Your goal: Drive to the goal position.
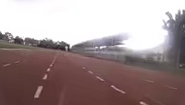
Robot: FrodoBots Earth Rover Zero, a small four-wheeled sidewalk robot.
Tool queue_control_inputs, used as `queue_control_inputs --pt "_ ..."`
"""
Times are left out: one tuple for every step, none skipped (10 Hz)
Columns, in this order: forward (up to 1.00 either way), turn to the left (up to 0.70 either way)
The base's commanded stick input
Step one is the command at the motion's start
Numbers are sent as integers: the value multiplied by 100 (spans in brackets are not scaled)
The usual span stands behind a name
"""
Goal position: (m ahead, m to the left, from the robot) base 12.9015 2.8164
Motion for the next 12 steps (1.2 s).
queue_control_inputs --pt "45 0" --pt "45 0" --pt "45 0" --pt "45 0" --pt "45 0" --pt "45 0" --pt "45 0" --pt "45 0" --pt "45 0" --pt "45 0" --pt "45 0" --pt "45 0"
